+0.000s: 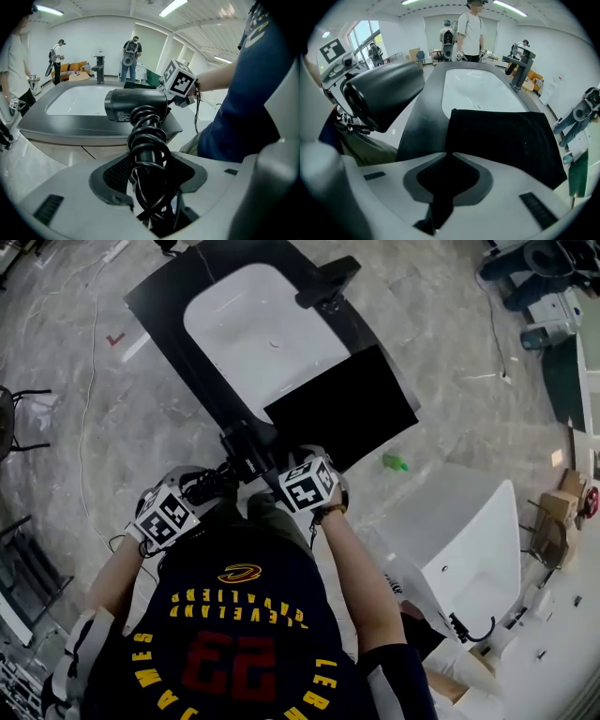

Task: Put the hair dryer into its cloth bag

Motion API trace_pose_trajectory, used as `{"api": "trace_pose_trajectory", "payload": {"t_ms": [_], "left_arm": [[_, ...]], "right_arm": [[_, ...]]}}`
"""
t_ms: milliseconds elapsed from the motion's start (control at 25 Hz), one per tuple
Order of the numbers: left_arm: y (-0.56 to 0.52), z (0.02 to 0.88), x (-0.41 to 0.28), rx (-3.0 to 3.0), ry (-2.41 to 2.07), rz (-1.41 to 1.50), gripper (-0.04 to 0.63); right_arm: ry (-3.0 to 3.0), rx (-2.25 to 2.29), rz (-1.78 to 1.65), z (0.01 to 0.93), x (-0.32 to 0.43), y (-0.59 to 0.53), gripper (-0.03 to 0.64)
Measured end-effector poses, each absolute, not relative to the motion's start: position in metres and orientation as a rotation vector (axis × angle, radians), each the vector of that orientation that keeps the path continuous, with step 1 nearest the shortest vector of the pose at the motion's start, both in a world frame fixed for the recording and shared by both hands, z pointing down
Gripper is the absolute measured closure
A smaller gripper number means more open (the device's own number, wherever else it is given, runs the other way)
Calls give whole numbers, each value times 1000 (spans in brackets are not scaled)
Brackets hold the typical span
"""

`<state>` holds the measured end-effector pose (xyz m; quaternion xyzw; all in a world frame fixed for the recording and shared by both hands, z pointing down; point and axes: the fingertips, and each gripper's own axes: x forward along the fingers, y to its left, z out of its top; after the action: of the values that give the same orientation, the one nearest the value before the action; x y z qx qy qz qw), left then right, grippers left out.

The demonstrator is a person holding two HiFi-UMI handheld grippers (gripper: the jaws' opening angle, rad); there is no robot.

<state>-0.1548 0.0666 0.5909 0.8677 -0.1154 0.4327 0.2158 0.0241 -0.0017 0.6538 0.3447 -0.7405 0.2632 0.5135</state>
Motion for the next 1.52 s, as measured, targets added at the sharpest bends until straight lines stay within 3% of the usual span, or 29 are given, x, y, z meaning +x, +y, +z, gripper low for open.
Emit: {"api": "trace_pose_trajectory", "payload": {"t_ms": [640,1040,1520], "left_arm": [[62,600,-135,2413,-192,1263,356],[61,600,-129,2410,-180,1270,356],[67,606,-123,2386,-117,1294,356]], "right_arm": [[-1962,1018,988,614,38,-9,583],[-1916,967,1031,634,43,-1,583],[-2037,1095,1055,587,49,-20,607]]}}
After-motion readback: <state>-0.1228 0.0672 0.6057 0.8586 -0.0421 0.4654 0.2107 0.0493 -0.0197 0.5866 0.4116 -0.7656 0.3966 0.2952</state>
